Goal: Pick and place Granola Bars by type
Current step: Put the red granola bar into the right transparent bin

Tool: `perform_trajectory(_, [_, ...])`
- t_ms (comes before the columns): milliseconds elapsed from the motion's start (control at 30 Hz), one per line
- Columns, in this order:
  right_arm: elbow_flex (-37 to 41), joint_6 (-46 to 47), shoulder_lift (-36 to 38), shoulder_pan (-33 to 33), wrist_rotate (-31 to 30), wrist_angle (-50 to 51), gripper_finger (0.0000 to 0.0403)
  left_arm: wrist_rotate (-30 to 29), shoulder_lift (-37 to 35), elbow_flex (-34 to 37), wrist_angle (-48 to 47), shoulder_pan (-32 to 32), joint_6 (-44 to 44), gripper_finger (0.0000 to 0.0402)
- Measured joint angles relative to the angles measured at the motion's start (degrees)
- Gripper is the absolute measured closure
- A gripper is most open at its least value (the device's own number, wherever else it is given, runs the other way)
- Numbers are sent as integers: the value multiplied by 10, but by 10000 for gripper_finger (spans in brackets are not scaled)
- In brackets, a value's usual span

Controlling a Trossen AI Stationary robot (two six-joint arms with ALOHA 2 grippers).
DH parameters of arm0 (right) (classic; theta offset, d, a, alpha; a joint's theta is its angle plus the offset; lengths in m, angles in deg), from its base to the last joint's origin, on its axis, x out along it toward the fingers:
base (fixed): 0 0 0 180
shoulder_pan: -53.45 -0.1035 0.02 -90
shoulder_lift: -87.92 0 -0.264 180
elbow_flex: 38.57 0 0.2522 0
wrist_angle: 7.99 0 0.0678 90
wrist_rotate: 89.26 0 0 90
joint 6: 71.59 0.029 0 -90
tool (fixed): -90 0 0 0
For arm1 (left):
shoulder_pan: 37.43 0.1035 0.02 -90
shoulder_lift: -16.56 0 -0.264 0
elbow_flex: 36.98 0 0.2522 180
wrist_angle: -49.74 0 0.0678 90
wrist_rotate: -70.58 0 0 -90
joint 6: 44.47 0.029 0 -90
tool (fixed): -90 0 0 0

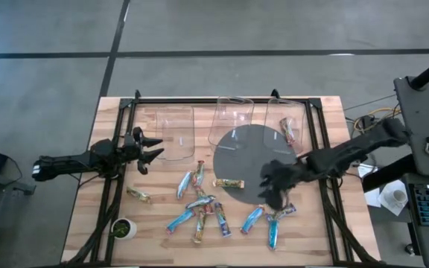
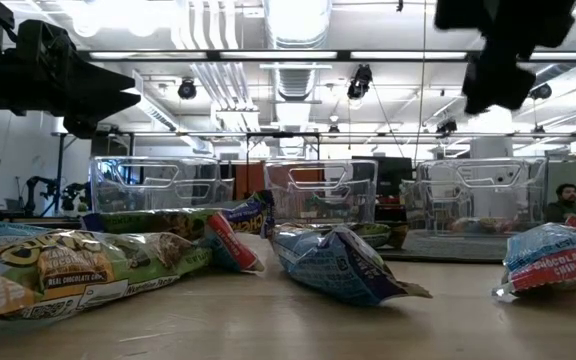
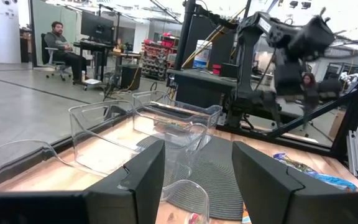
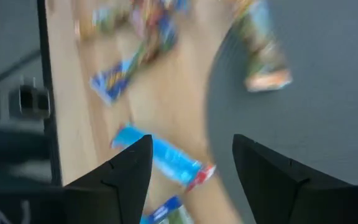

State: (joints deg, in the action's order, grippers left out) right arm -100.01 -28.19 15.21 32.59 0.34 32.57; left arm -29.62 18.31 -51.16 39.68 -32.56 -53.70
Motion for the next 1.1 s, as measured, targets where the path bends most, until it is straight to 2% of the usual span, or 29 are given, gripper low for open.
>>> perform_trajectory(167, [-19, -46, -90, -12, 82, 10, 191, 0, 0, 0, 0, 0, 0, 230])
perform_trajectory(367, [-59, -172, -170, -57, 92, 62, 191, 0, 0, 0, 0, 0, 0, 230])
perform_trajectory(500, [-92, -263, -218, -79, 37, 62, 191, 0, 0, 0, 0, 0, 0, 230])
perform_trajectory(633, [-129, -295, -252, -82, -23, 68, 183, 0, 0, 0, -1, 0, 0, 230])
perform_trajectory(900, [-177, -315, -298, -86, -31, 77, 116, 0, 0, 0, -2, 0, 0, 230])
perform_trajectory(1100, [-156, -316, -305, -86, -21, 74, 75, 0, 0, 0, -3, 0, 0, 230])
